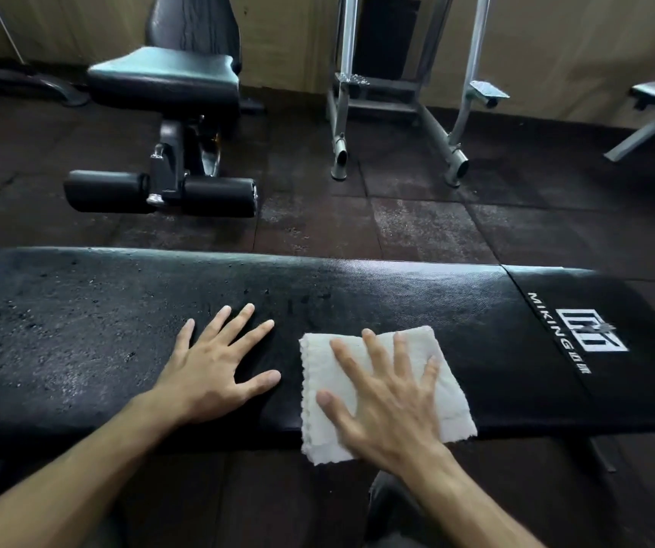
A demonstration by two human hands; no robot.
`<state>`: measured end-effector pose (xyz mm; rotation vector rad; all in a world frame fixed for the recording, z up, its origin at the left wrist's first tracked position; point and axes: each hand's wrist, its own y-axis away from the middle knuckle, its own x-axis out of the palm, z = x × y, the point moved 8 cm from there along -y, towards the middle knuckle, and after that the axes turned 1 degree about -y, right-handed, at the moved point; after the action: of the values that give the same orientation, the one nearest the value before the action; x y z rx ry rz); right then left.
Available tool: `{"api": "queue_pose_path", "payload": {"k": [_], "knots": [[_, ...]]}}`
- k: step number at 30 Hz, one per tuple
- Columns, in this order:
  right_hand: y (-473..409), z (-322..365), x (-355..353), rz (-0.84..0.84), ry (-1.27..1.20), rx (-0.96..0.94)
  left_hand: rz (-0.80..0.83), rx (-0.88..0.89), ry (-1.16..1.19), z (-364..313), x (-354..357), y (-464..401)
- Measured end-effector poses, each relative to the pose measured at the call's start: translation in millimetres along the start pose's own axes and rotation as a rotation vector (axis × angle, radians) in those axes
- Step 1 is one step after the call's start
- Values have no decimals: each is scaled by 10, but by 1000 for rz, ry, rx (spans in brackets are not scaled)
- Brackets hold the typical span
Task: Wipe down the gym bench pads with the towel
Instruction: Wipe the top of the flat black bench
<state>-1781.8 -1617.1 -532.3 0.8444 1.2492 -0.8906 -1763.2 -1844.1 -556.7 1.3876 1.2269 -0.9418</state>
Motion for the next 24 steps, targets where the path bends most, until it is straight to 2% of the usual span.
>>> {"api": "queue_pose_path", "payload": {"k": [4,8,14,22,24], "knots": [[28,199,33,-23,-15,-18,32,21,35,-5,-39,17],[31,61,-1,-42,14,-33,28,14,35,-8,-73,61],[8,191,36,15,25,-14,66,-21,-37,148,-57,256],[-351,536,57,3,-38,14,-22,48,-50,428,-129,235],[-497,602,28,32,-69,18,1,53,-62,451,-189,189]]}}
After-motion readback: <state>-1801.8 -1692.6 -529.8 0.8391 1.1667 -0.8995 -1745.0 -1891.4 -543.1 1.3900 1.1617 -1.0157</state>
